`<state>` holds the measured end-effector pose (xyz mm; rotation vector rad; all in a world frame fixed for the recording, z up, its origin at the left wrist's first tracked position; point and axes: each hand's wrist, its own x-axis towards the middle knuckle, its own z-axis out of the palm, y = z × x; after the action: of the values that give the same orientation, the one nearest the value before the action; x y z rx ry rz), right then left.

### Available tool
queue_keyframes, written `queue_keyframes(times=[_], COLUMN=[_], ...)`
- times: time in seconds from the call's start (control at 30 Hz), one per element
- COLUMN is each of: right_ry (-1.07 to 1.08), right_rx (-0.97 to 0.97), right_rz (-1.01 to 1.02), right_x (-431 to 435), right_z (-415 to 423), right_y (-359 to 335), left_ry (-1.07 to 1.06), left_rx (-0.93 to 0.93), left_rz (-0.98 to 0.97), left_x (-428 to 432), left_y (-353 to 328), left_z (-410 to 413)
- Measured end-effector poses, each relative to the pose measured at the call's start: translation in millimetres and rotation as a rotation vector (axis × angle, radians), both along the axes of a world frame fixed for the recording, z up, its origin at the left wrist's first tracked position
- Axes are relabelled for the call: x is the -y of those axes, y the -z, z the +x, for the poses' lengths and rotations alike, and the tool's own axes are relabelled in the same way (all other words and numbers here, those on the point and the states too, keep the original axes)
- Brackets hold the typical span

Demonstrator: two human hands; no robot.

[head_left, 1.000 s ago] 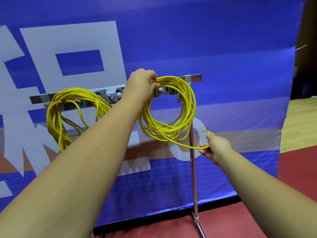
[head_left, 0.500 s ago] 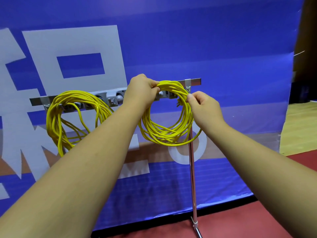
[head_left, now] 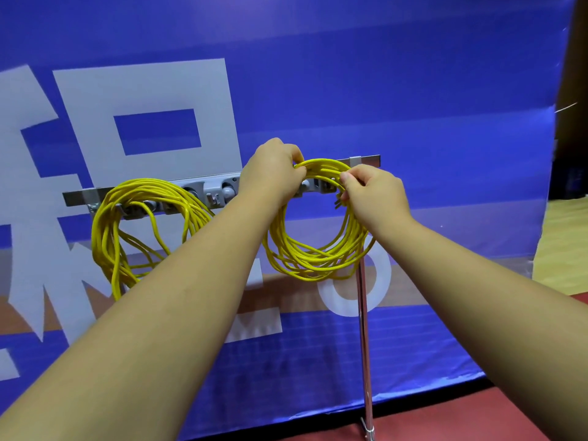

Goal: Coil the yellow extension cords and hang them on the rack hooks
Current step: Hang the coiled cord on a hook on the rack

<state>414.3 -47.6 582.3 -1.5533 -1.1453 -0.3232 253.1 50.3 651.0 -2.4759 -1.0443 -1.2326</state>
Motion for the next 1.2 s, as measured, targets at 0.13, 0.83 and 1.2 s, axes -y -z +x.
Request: queue_keyframes(times=[0.13,0.83,1.2], right_ry=[0.012,0.031,0.029], right_rx=[0.087,0.260,0.394], right_rz=[-0.036,0.100,0.088], right_x=[-2.8,-10.2,-13.0], right_z=[3.1,-2.0,1.4], right_y=[-0.8,-8.5,-8.0], left_ry=[-0.008,-0.035,-0.002], left_rx=[-0.066,-0.291,-0.101], left_rz=[0.095,0.354,0.174], left_x=[-0.2,-8.7,-10.0], left_y=[2.7,-1.2,-5.1], left_z=[0.4,2.1,1.9])
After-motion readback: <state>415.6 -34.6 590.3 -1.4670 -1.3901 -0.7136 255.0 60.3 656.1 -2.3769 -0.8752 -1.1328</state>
